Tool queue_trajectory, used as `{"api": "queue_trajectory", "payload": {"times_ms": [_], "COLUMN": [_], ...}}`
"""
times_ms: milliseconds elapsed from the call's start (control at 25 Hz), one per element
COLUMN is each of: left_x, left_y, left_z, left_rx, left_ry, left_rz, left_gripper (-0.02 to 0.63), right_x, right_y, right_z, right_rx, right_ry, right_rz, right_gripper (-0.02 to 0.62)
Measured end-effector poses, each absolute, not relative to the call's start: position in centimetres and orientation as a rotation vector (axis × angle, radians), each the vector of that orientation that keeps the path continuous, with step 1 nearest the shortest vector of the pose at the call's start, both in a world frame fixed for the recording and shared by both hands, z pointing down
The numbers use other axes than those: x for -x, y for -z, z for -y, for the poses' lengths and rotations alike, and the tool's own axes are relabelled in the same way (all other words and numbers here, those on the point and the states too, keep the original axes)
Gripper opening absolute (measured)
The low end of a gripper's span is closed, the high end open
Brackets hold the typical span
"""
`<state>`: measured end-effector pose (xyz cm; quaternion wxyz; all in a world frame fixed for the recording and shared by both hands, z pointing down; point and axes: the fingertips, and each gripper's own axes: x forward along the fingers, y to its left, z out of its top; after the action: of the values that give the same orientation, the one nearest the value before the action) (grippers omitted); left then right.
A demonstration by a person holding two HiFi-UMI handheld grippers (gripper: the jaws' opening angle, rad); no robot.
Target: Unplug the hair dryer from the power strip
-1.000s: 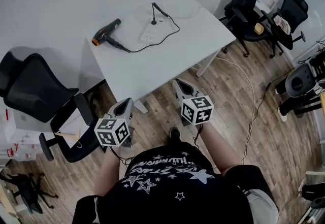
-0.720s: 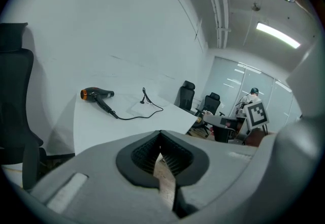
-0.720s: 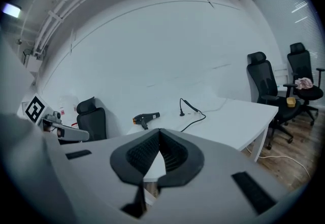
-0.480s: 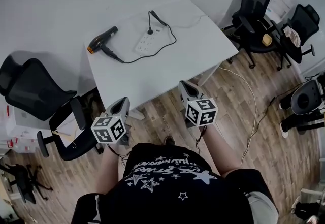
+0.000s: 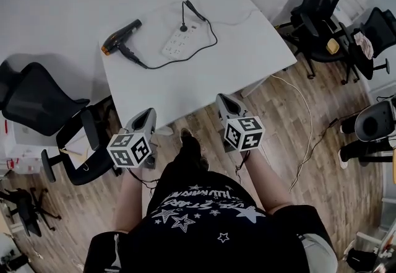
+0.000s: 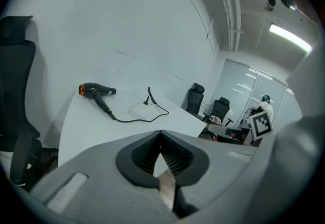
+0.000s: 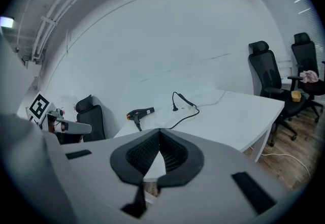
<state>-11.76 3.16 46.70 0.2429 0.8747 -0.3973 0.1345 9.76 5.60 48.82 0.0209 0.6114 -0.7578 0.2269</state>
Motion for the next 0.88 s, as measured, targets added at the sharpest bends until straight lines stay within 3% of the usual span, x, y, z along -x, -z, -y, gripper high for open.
{"api": "queue_trajectory", "payload": {"times_ms": [360,880], "left_x": [7.9,8.1], "left_y": [-46.9,-49.6], "left_z": [3.8,12.9], "left_rx": [-2.4,-2.316], "left_ry": [-0.322,-0.281], "left_rz": [1.035,1.003], "left_gripper": [0.008,0.008], "right_x": [-13.6,-13.6], "right_y": [-47.8,-46.9], "right_z": [-0.5,10.5], "right_rx": [-1.894,-1.853], "right_ry": [-0.622,-0.605], "right_rz": [2.316,2.262], "right_gripper": [0.008,0.009]}}
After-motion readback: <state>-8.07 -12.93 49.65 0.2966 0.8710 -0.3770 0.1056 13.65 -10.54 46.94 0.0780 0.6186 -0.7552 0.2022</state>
